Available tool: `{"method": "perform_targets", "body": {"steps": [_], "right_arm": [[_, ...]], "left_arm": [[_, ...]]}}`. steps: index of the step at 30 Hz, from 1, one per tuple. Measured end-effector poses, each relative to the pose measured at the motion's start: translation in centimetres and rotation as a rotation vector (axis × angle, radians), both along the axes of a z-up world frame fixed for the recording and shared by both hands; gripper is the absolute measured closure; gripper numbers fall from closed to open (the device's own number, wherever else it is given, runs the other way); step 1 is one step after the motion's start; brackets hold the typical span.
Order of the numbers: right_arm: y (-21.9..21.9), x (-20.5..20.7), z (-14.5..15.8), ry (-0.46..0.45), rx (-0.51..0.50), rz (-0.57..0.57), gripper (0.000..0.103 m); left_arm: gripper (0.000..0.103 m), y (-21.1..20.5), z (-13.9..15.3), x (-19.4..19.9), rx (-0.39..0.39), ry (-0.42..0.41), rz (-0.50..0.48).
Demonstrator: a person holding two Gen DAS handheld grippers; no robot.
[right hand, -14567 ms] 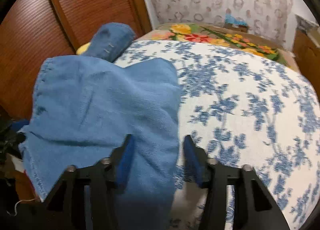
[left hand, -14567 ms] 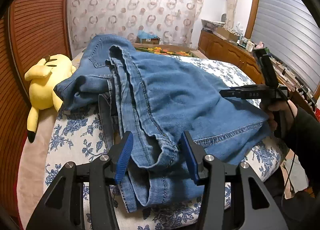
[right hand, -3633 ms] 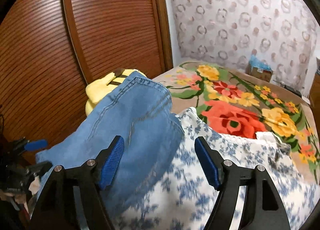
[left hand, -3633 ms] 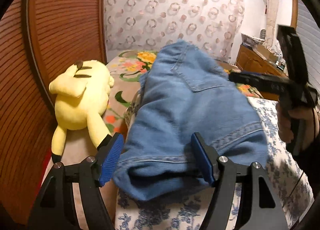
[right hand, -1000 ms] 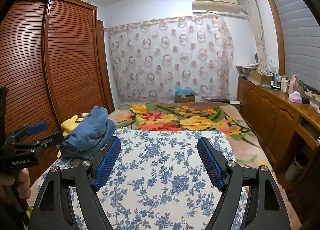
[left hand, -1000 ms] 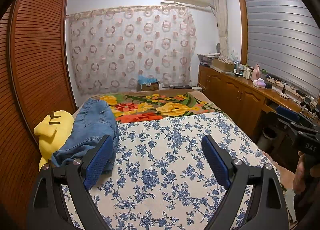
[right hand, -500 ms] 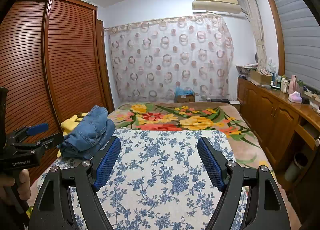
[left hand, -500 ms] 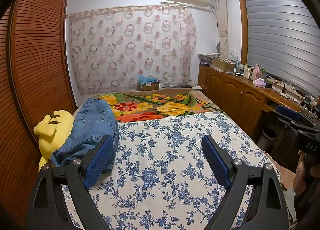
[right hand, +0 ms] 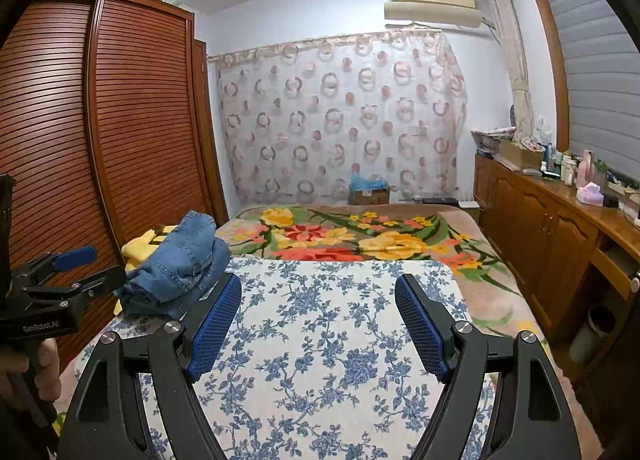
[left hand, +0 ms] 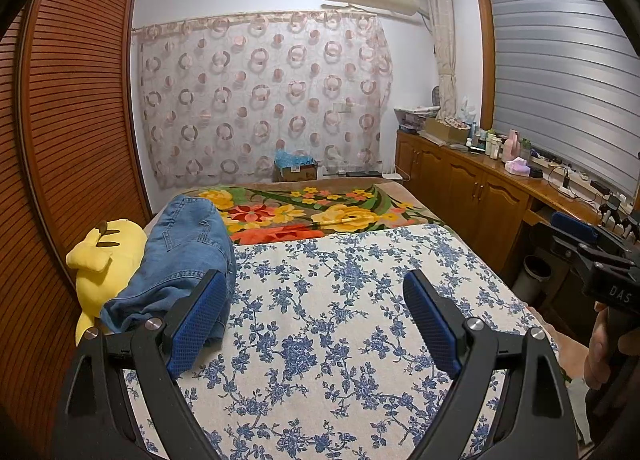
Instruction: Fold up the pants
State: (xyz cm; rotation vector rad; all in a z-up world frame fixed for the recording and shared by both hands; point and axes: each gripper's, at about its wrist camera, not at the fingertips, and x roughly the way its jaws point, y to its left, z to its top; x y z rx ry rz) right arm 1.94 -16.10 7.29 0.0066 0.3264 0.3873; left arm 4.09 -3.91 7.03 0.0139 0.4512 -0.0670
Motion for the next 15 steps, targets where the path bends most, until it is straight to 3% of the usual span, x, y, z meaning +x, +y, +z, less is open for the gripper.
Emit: {"method": "perform_targets", "body": {"steps": [15], "right_arm": [[0.02, -0.02, 0.00, -0.002, 0.000, -0.001, 0.022]], "left_arm": [[0.012, 0.09, -0.02, -0.04, -0.003, 0.000, -0.002]]}}
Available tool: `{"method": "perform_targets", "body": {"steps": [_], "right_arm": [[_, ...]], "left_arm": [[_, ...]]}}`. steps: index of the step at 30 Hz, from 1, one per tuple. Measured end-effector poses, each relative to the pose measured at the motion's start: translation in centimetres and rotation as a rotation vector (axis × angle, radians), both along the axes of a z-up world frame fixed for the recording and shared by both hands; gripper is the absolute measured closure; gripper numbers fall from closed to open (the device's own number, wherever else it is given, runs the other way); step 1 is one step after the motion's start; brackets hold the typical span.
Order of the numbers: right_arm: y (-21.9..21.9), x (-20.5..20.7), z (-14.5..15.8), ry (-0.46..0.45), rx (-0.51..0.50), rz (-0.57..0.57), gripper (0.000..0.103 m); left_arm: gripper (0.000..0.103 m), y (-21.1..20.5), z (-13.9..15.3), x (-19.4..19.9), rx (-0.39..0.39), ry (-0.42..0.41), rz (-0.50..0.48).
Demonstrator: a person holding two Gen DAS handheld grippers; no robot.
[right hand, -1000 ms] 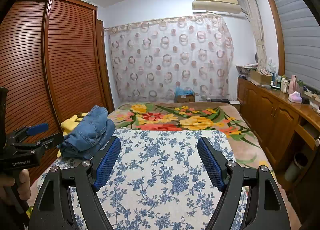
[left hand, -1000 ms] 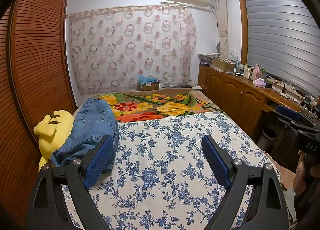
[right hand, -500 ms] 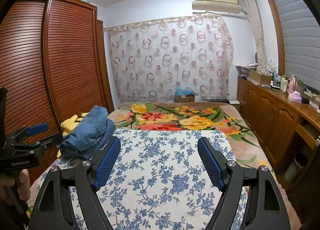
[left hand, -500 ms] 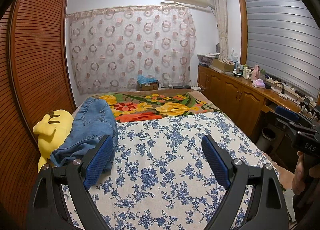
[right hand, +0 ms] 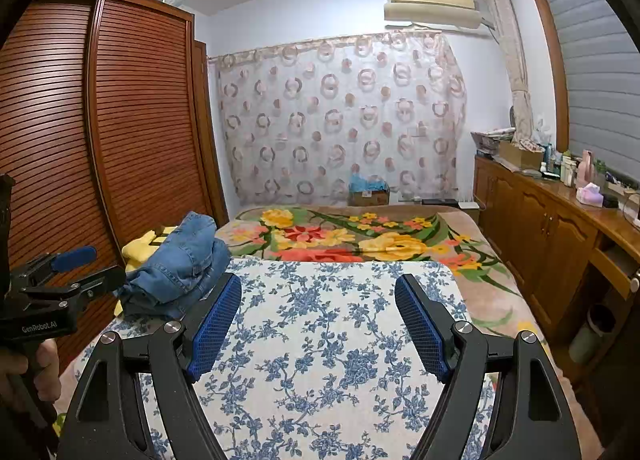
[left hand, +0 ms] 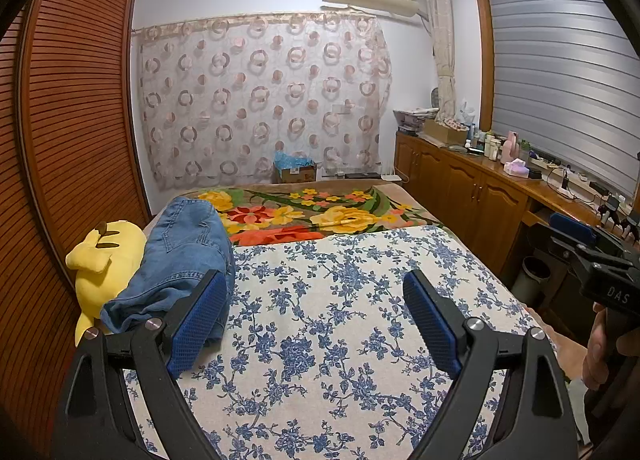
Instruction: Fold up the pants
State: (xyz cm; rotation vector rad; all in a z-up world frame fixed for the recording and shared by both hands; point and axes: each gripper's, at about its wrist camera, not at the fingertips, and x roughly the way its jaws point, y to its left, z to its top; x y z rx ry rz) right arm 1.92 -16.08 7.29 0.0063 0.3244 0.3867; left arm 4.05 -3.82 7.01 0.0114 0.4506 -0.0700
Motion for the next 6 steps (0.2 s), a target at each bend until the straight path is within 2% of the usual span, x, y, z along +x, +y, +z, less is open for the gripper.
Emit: {"method": "perform_targets", "body": {"steps": [6], "right_arm": [[-0.02, 0.08, 0.14, -0.001, 0.001, 0.001, 0.022]], "left_arm": [[0.012, 0.03, 0.00, 0.00, -0.001, 0.000, 0.000]]}}
